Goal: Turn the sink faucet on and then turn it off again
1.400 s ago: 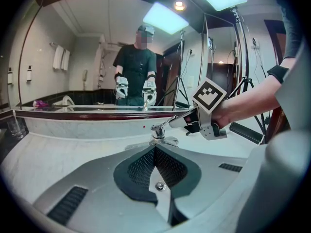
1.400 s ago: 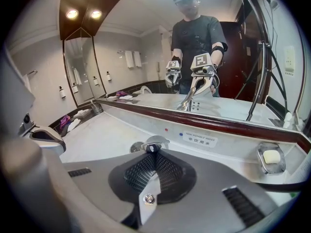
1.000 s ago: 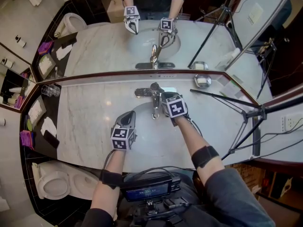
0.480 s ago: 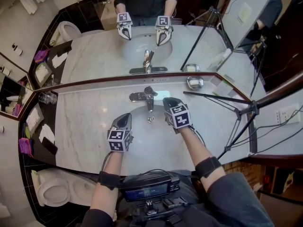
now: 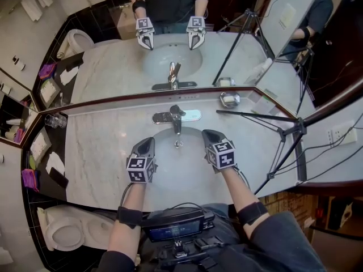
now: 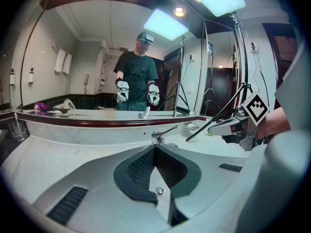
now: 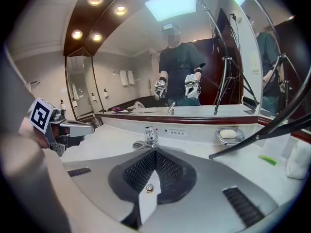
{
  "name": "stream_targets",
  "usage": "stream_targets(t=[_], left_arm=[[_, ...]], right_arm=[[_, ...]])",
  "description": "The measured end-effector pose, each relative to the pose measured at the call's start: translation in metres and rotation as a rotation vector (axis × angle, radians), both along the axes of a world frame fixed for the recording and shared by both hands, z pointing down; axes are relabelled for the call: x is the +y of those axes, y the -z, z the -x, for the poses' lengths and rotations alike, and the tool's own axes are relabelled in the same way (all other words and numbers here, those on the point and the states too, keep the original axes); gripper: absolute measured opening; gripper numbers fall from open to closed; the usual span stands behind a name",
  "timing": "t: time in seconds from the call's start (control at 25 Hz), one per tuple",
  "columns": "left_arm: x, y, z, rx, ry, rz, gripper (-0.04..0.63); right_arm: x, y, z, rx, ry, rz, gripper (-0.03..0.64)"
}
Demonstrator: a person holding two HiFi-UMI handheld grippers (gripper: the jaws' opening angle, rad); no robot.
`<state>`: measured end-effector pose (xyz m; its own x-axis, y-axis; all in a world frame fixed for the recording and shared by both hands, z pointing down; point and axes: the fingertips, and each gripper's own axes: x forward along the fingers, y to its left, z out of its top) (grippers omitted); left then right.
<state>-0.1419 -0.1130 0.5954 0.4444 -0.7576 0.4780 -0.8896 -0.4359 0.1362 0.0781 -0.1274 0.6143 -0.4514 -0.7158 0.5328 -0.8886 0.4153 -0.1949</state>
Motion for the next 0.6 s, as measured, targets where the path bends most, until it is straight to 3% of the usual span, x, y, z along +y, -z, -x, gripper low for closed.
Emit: stream_targets(t=[0.6], left_arm=[[0.003,0.003,0.000,0.001,0.004,-0.011,0.000]], right_arm=[[0.012,-0.013,-0.005,0.023,0.006,0.012,0.017]])
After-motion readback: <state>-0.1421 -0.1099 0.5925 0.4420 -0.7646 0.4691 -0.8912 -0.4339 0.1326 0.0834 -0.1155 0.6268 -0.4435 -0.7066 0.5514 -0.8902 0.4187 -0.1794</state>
